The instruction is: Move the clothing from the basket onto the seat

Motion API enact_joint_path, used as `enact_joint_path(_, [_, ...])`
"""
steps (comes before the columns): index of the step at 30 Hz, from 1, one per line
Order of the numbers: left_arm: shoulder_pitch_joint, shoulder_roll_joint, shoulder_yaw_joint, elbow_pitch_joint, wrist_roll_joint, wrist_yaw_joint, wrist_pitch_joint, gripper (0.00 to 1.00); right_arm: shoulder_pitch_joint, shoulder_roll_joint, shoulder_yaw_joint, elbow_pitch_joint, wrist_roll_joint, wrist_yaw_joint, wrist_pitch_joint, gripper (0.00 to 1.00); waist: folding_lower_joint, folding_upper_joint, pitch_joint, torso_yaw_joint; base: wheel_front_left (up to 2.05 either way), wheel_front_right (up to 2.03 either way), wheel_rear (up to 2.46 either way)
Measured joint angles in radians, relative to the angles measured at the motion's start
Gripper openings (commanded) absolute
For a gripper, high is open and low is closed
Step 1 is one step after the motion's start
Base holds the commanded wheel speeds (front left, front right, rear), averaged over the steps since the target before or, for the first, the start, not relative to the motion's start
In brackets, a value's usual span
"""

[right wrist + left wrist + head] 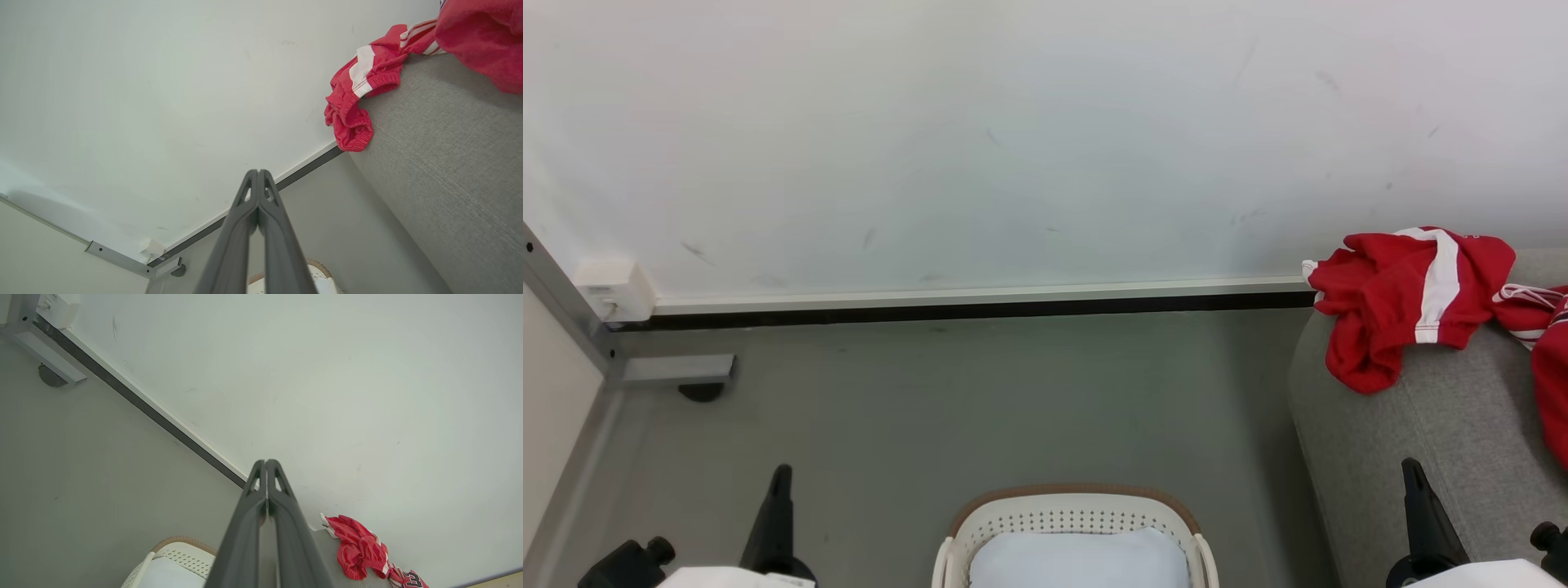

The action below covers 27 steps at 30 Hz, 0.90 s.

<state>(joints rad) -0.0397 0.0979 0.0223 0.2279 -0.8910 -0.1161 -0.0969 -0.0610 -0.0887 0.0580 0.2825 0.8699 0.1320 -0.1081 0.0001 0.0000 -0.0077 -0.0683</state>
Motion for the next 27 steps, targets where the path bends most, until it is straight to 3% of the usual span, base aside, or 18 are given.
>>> enact_joint_path(27, [-0.024, -0.019, 0.035, -0.004, -0.274, 0.004, 0.081, 0.0, -0.02, 0.002, -0.051, -0.012, 0.303, 0.0, 0.073, 0.0, 0.0, 0.0, 0.002, 0.021, 0.0, 0.0, 0.0])
